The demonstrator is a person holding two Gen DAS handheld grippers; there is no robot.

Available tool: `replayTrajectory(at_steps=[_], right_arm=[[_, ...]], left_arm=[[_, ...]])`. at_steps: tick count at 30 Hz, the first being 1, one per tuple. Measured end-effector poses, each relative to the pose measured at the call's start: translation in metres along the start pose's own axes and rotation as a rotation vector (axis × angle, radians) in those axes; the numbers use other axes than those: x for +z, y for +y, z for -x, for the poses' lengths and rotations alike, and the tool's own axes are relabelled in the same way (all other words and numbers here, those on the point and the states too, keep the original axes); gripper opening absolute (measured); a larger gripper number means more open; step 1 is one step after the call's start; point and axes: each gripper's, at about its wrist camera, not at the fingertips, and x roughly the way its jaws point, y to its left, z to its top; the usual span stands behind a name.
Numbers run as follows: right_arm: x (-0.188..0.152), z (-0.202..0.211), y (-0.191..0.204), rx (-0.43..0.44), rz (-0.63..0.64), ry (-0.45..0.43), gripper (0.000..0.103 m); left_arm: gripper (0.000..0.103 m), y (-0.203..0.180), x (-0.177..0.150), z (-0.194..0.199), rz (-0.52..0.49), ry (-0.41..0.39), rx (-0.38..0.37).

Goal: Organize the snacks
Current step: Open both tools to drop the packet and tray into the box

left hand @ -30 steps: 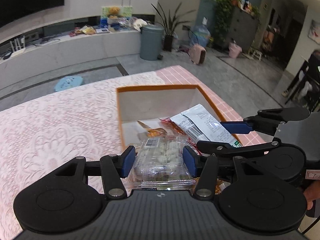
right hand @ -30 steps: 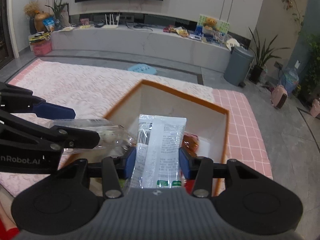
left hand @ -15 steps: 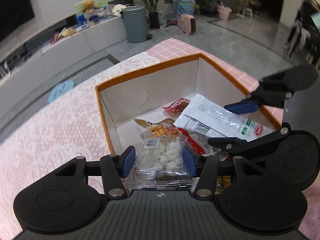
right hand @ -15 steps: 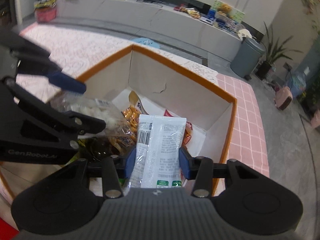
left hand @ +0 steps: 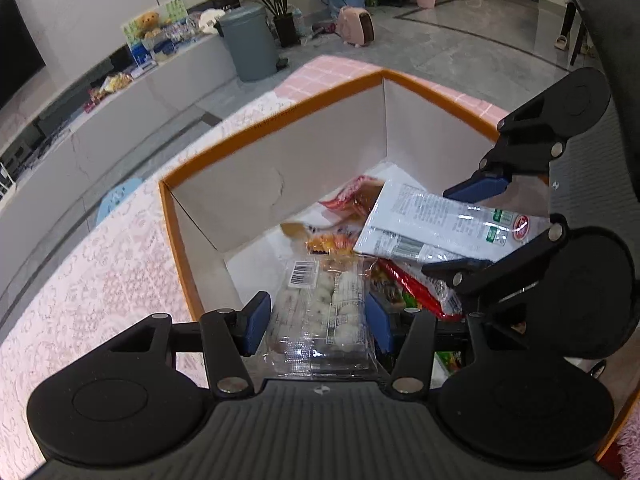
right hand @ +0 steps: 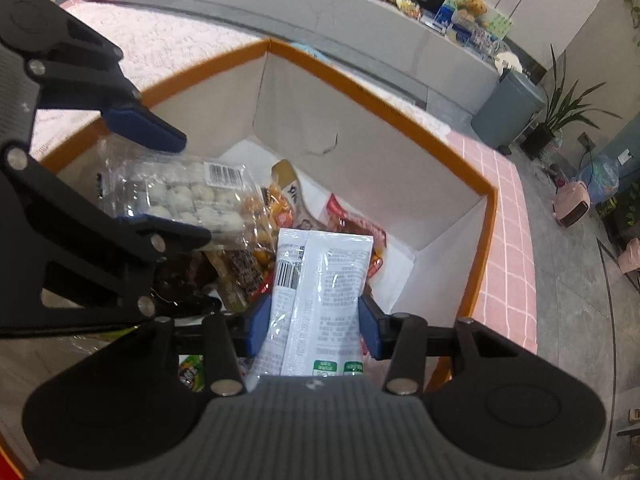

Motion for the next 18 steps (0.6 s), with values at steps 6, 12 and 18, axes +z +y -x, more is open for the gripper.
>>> replayTrajectory(at_steps=[6, 12, 18], right_arm=[[0.001, 0.002, 0.0, -0.003, 0.009, 0.001, 0.05], [0.007, 0.012, 0.001, -0.003, 0.007, 0.009, 0.075], [0.012, 0.047, 0.003, -0.018, -0.046, -0.034, 0.091]], left_arm=[[0.073, -0.001, -0.007, 0.01, -0.009, -0.024, 0.017], [0.076, 0.007, -0.007, 0.033, 0.022, -0.043, 0.015], [0.076, 0.023, -0.019, 0.076, 0.146, -0.104, 0.05]])
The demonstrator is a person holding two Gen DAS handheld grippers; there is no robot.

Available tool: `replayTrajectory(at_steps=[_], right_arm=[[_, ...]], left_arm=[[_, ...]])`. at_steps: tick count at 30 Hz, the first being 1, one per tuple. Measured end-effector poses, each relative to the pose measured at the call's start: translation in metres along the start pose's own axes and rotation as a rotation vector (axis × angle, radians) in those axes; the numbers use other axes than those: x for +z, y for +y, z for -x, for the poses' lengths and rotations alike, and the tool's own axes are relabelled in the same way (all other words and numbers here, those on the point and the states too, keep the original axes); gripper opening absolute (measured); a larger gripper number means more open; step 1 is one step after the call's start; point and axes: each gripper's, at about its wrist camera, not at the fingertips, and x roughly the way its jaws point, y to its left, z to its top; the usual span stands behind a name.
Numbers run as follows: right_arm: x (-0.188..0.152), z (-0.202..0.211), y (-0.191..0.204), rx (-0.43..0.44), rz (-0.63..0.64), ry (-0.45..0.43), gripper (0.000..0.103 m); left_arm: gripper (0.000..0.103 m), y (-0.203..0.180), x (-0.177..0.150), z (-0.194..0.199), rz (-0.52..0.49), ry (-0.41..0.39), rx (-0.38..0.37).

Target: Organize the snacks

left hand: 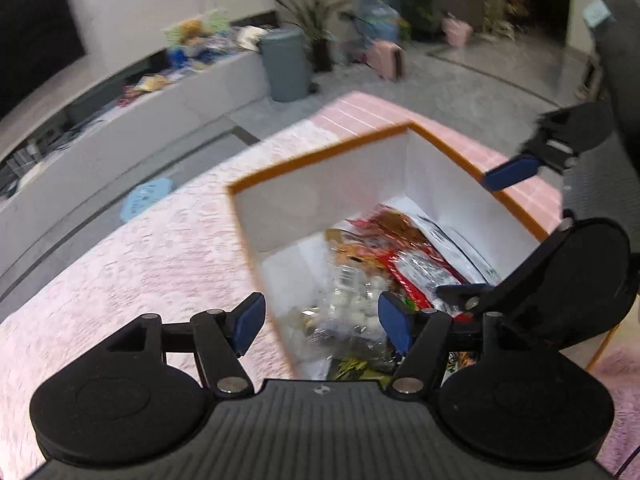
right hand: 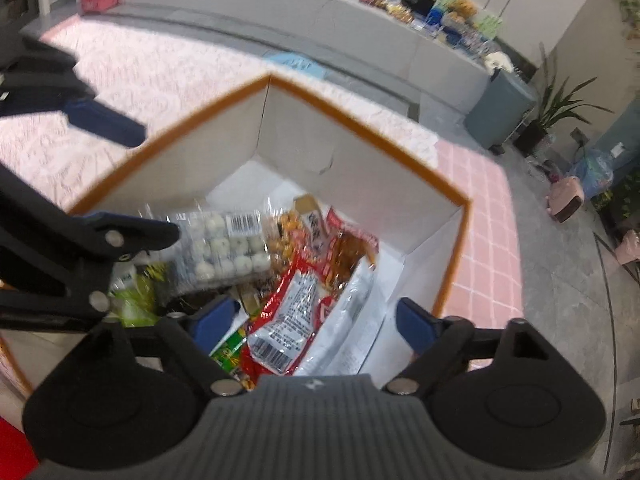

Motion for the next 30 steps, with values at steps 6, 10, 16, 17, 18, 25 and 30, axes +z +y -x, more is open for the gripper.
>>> replayTrajectory(at_steps=[6, 10, 16, 17, 18, 25, 30], right_arm=[[-0.002, 0.049, 0.01, 0.011, -0.102, -0.042, 0.096], [-0.012, 0.084, 0.025, 0.05, -0.159, -0.106, 0.097], [-0.035, 0.142, 0.059, 0.08, -0.237, -0.271, 0.1], [-0.04, 0.15, 0.065, 0.069, -0.244, -0.299, 0.1], [-0.045, 0.158, 0.071, 0.062, -0.251, -0.322, 0.1], [-0.08, 0.19, 0.103, 0.046, -0.342, -0.43, 0.1], [-0.104, 0.195, 0.127, -0.038, -0.386, -0.491, 0.1]], left_arm=[[0.076, 0.026, -0.017, 0.056, 0.167, -0.071, 0.045], [0.078, 0.036, -0.032, 0.092, 0.254, -0.119, 0.041], [0.078, 0.032, -0.054, 0.137, 0.288, -0.198, 0.096], [0.078, 0.03, -0.058, 0.143, 0.289, -0.21, 0.111], [0.078, 0.028, -0.063, 0.149, 0.295, -0.221, 0.126], [0.079, 0.022, -0.092, 0.17, 0.336, -0.28, 0.201], [0.079, 0.024, -0.113, 0.17, 0.4, -0.284, 0.234]])
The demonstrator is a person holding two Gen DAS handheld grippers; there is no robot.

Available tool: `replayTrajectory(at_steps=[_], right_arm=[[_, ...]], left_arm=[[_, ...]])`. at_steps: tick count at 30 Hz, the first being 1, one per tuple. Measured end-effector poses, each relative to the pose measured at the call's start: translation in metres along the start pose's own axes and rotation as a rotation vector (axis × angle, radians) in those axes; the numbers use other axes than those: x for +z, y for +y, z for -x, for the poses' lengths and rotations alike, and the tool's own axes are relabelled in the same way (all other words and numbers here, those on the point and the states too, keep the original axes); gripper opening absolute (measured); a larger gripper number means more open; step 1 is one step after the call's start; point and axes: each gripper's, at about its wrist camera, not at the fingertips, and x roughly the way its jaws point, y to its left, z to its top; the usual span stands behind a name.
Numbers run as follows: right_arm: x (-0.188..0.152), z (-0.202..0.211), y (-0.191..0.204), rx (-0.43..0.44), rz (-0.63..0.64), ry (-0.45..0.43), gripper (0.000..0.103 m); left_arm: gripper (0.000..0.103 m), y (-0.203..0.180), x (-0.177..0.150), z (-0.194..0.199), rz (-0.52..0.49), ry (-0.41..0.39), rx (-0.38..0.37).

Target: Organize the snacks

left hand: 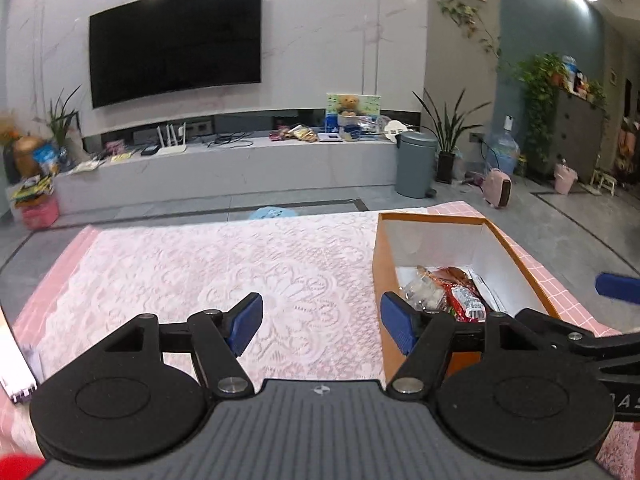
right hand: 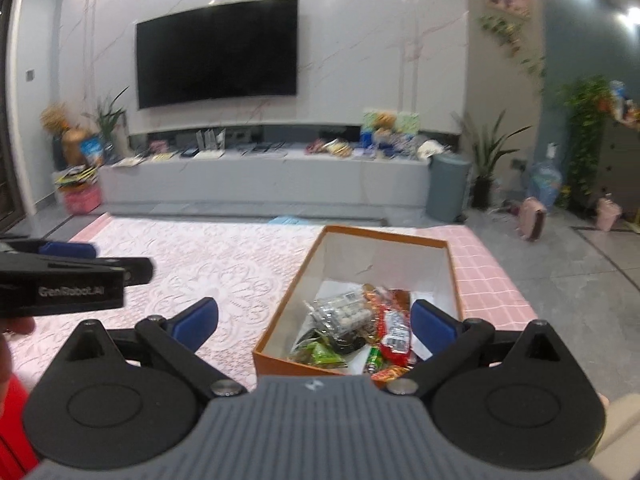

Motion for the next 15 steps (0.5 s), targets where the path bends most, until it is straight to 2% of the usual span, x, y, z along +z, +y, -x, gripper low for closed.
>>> replayTrajectory(at_steps=[7, 15], right_arm=[[-0.031, 0.006, 0.01, -0.099, -0.041, -0.053, 0.1], [-0.047, -0.008, 0.011, -0.126, -0.041, -0.063, 0.1]], left_arm=[[0.079, 0.002, -0.019, -0.003, 0.016, 0.008, -0.006], [0.08, -0.001, -0.037, -0.017, 0.022, 0.068, -0.024]])
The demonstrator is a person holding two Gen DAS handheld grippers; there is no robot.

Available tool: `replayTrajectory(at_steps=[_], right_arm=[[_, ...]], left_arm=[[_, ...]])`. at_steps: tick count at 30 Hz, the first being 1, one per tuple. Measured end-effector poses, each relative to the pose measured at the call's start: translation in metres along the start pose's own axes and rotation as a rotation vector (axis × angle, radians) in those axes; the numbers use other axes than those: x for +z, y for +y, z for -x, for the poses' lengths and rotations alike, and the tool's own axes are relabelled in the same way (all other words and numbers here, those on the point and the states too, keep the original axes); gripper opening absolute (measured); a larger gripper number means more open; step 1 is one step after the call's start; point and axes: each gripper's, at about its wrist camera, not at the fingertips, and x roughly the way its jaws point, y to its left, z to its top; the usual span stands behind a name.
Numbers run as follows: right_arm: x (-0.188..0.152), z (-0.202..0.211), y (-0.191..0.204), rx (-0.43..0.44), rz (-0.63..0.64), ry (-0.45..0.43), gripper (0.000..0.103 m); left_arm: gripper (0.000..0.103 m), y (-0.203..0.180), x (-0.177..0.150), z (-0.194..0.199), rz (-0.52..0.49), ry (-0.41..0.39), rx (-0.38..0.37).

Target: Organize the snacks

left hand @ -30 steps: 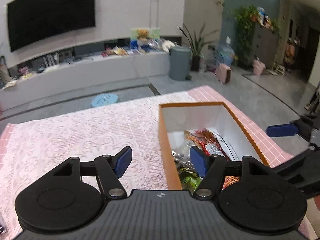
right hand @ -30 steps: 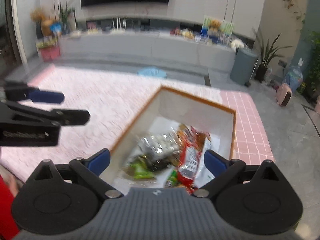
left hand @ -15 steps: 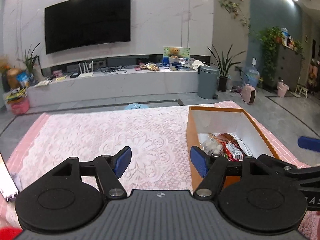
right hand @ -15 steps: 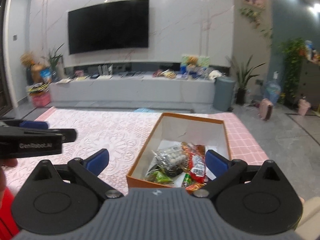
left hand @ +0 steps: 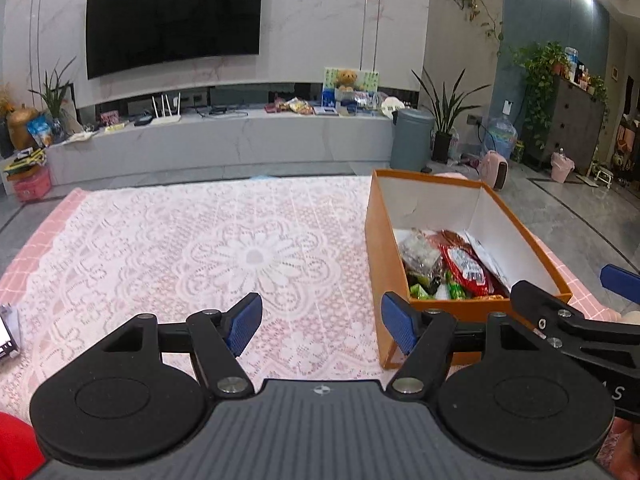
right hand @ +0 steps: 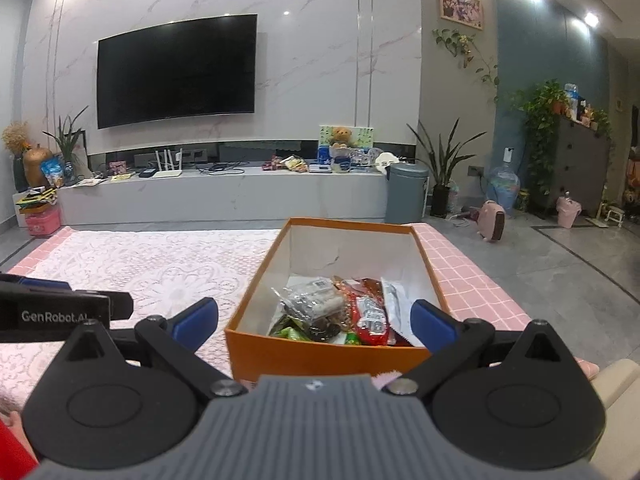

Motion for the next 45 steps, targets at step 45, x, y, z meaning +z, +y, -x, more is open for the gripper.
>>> replayTrajectory(at_steps=[45], right_arm=[[-0.01, -0.012, -0.004, -0.03, -0.013, 0.042, 0.1]], left_arm=[[0.084, -0.012, -0.008, -0.005, -0.034, 0.051, -0.01]])
